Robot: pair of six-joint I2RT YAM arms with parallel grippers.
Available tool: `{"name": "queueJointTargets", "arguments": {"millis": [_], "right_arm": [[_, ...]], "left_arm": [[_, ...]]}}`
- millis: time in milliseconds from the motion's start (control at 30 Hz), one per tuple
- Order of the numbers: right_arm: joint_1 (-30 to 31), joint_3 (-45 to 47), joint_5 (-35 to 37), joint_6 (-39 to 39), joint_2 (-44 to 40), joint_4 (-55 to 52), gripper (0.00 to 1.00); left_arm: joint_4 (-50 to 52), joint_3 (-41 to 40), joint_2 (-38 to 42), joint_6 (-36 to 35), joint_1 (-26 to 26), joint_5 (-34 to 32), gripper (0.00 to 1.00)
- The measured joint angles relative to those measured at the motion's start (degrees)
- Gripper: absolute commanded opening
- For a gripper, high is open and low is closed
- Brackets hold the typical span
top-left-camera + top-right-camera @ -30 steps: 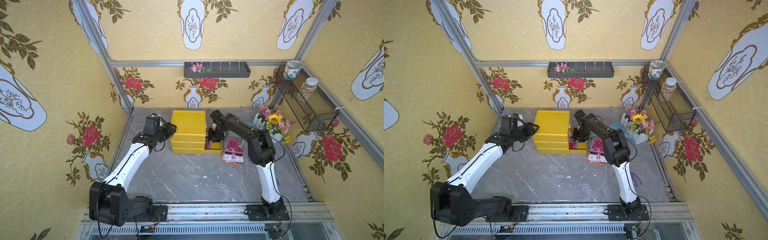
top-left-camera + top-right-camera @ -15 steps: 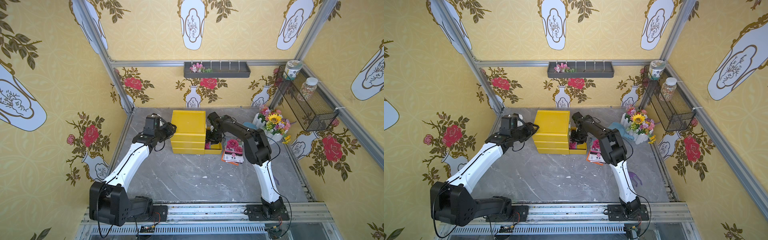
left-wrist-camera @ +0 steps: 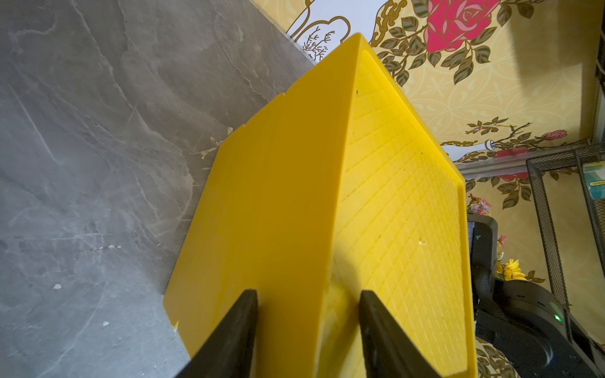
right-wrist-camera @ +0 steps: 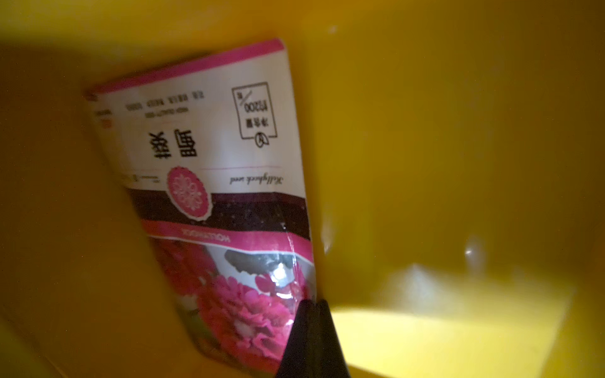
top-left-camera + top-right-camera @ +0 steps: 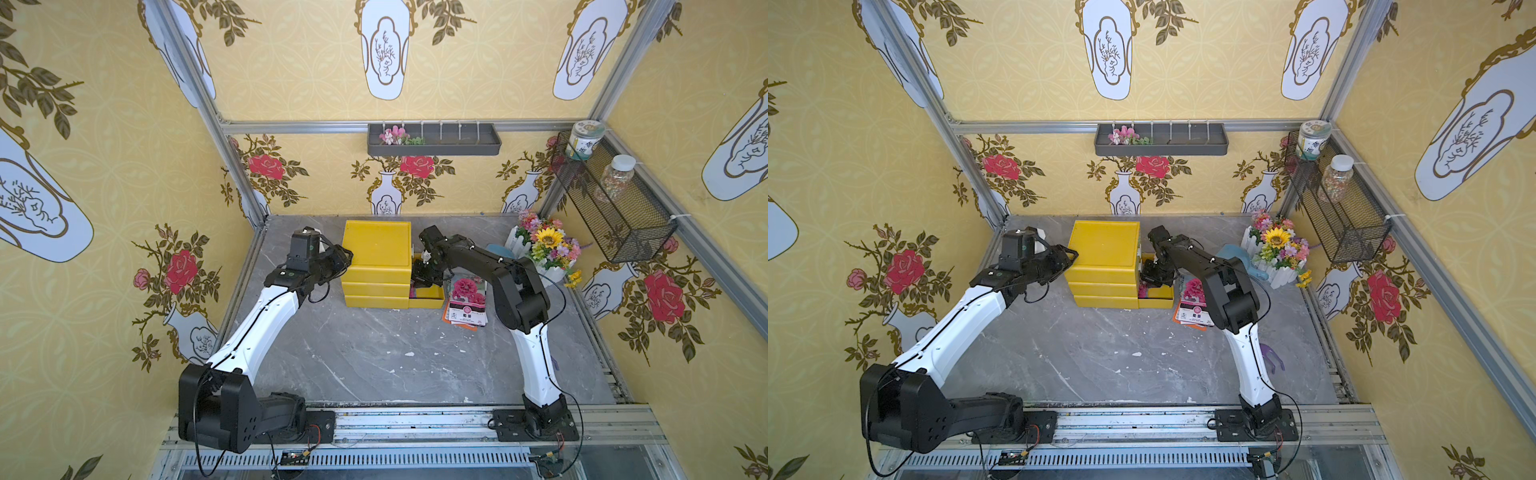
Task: Take the seed bags out of the drawer
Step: Pick up the seed packet from the drawer.
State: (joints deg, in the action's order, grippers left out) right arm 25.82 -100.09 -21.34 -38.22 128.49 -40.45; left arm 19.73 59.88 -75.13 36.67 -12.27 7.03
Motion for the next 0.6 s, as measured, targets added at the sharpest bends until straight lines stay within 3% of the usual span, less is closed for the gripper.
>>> {"name": "queueJointTargets", "arguments": {"millis": [600], "right_arm": [[-7.52,3.23,2.75,7.3,-16.13,-7.45,0.0]], "left_arm": [[0.0,0.0,-0.13,0.02,0.0,-0.02,0.54]]}}
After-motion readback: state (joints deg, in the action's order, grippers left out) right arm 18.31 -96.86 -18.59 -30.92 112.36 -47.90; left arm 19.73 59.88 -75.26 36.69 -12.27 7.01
